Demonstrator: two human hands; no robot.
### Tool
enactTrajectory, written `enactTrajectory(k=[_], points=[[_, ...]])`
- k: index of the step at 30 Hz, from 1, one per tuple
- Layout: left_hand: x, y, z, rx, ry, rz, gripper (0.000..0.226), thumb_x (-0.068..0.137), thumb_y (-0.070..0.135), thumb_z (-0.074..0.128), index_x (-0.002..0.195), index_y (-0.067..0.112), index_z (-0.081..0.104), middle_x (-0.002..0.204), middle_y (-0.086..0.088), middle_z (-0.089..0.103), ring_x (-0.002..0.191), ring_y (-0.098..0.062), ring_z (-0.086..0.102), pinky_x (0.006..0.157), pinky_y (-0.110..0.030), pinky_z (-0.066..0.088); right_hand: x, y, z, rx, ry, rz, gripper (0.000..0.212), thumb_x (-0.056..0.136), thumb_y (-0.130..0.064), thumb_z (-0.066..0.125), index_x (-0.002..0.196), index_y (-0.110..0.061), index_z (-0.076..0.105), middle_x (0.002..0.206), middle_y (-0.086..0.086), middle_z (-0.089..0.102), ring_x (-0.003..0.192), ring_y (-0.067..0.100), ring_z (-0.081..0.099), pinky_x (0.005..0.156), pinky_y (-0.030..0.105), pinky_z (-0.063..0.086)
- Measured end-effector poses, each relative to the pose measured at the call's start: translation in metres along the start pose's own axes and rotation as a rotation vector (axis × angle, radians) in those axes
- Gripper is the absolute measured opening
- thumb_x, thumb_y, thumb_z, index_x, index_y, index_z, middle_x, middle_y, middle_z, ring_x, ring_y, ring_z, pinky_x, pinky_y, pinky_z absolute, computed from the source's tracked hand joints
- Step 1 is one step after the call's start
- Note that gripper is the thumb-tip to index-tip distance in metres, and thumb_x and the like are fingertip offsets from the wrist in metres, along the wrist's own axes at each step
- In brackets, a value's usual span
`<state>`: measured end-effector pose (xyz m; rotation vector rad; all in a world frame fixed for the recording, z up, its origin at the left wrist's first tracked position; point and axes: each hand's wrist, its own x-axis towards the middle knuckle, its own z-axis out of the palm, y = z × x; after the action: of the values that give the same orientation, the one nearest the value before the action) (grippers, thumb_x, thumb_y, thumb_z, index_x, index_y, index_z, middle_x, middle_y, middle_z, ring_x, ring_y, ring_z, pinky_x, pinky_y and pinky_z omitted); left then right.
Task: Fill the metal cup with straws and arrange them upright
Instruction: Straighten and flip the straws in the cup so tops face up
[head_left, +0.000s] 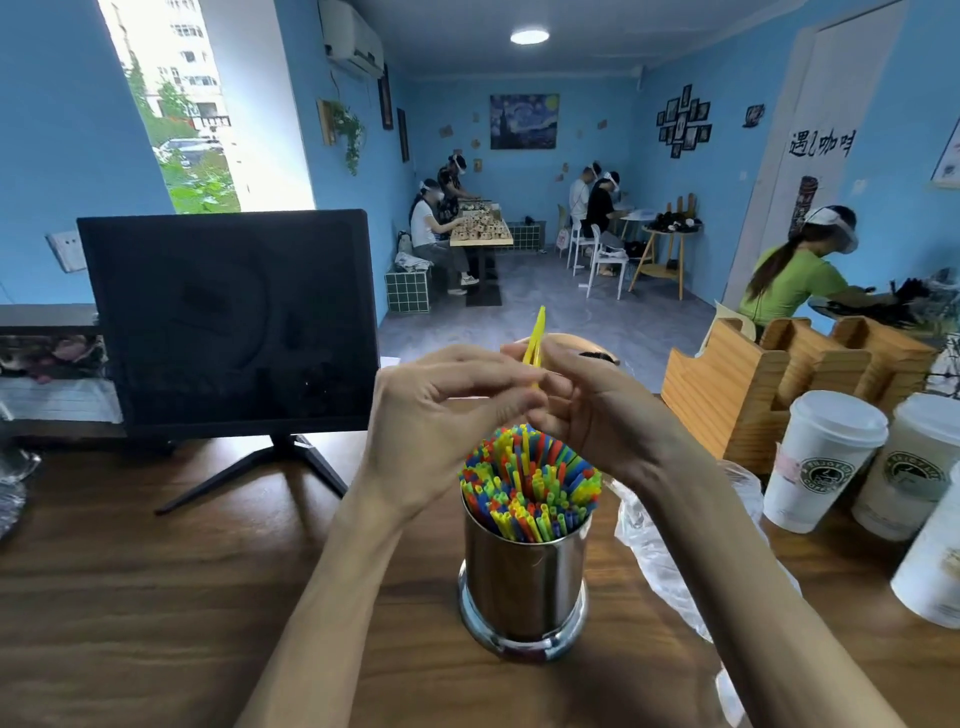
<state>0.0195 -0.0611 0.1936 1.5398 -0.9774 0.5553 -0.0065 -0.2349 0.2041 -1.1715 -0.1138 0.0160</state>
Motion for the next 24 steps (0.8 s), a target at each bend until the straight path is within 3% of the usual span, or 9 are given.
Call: enactTrajectory(k=[3, 6, 9, 12, 14, 16, 19, 21, 24], points=[[-0.006, -0.005, -0.002, 0.054, -0.127, -0.075, 0.019, 0.074, 0.018, 0.088, 0.092, 0.019, 0.083, 0.097, 0.007, 0.077, 0.101, -0.017, 0.073, 0.094, -0.045, 0.056, 0.008, 0.000, -0.010, -0.089, -0.009, 0.002, 0.027, 0.101, -0.019, 0.056, 0.120, -0.002, 0.066, 0.079, 0.000, 0.074, 0.059, 0.007, 0.065, 0.056, 0.020, 0.056], [-0.006, -0.012, -0.003, 0.046, -0.270, -0.188, 0.025, 0.076, 0.019, 0.088, 0.100, 0.025, 0.082, 0.103, 0.009, 0.076, 0.108, -0.012, 0.070, 0.097, -0.036, 0.055, 0.012, 0.002, -0.015, -0.261, 0.064, -0.096, 0.028, 0.100, -0.016, 0.059, 0.119, 0.004, 0.063, 0.083, 0.003, 0.076, 0.059, 0.010, 0.065, 0.060, 0.023, 0.057], [-0.005, -0.036, 0.001, -0.034, -0.168, -0.366, 0.016, 0.085, 0.020, 0.080, 0.098, 0.028, 0.079, 0.096, 0.011, 0.077, 0.095, -0.007, 0.072, 0.088, -0.028, 0.057, 0.014, 0.011, -0.022, -0.634, 0.267, -0.270, 0.014, 0.099, -0.016, 0.063, 0.103, -0.005, 0.070, 0.091, 0.006, 0.077, 0.078, 0.025, 0.074, 0.071, 0.031, 0.062], [-0.008, -0.068, 0.007, 0.214, -0.053, -0.434, 0.010, 0.095, 0.022, 0.070, 0.100, 0.028, 0.078, 0.088, 0.020, 0.073, 0.091, 0.003, 0.066, 0.080, -0.016, 0.050, 0.015, 0.026, -0.029, -1.028, 0.313, -0.285, 0.003, 0.097, -0.022, 0.066, 0.099, -0.021, 0.068, 0.086, -0.005, 0.073, 0.077, 0.014, 0.072, 0.078, 0.038, 0.063], [-0.010, -0.079, 0.011, 0.280, -0.054, -0.503, 0.013, 0.098, 0.025, 0.066, 0.104, 0.024, 0.077, 0.088, 0.025, 0.067, 0.088, 0.004, 0.063, 0.075, -0.011, 0.044, 0.014, 0.035, -0.033, -1.206, 0.314, -0.285, 0.018, 0.095, -0.022, 0.068, 0.109, -0.028, 0.059, 0.088, -0.014, 0.068, 0.075, 0.002, 0.066, 0.080, 0.036, 0.061], [-0.011, -0.088, 0.013, 0.282, -0.117, -0.577, 0.019, 0.101, 0.029, 0.061, 0.110, 0.021, 0.076, 0.091, 0.022, 0.066, 0.089, 0.007, 0.059, 0.073, -0.009, 0.043, 0.013, 0.038, -0.035, -1.268, 0.323, -0.331, 0.051, 0.094, -0.015, 0.069, 0.135, -0.030, 0.044, 0.094, -0.013, 0.066, 0.072, -0.001, 0.063, 0.076, 0.034, 0.059], [-0.011, -0.094, 0.012, 0.274, -0.237, -0.647, 0.025, 0.103, 0.031, 0.055, 0.115, 0.021, 0.075, 0.099, 0.016, 0.068, 0.088, 0.008, 0.060, 0.071, -0.009, 0.046, 0.012, 0.037, -0.033, -1.296, 0.313, -0.396, 0.110, 0.090, -0.006, 0.070, 0.154, -0.049, -0.009, 0.087, -0.014, 0.057, 0.068, 0.008, 0.062, 0.068, 0.032, 0.057], [-0.009, -0.095, 0.011, 0.281, -0.293, -0.663, 0.025, 0.104, 0.031, 0.053, 0.113, 0.023, 0.075, 0.098, 0.016, 0.068, 0.087, 0.007, 0.061, 0.069, -0.010, 0.047, 0.012, 0.034, -0.033, -1.330, 0.310, -0.405, 0.123, 0.089, -0.002, 0.069, 0.149, -0.052, -0.026, 0.081, -0.005, 0.056, 0.067, 0.018, 0.062, 0.066, 0.042, 0.059], [-0.007, -0.095, 0.011, 0.269, -0.311, -0.676, 0.025, 0.104, 0.033, 0.053, 0.112, 0.025, 0.075, 0.100, 0.016, 0.068, 0.090, 0.005, 0.062, 0.070, -0.011, 0.049, 0.012, 0.030, -0.034, -1.330, 0.319, -0.391, 0.123, 0.086, 0.000, 0.070, 0.153, -0.050, -0.021, 0.079, 0.009, 0.058, 0.065, 0.025, 0.063, 0.064, 0.050, 0.059]])
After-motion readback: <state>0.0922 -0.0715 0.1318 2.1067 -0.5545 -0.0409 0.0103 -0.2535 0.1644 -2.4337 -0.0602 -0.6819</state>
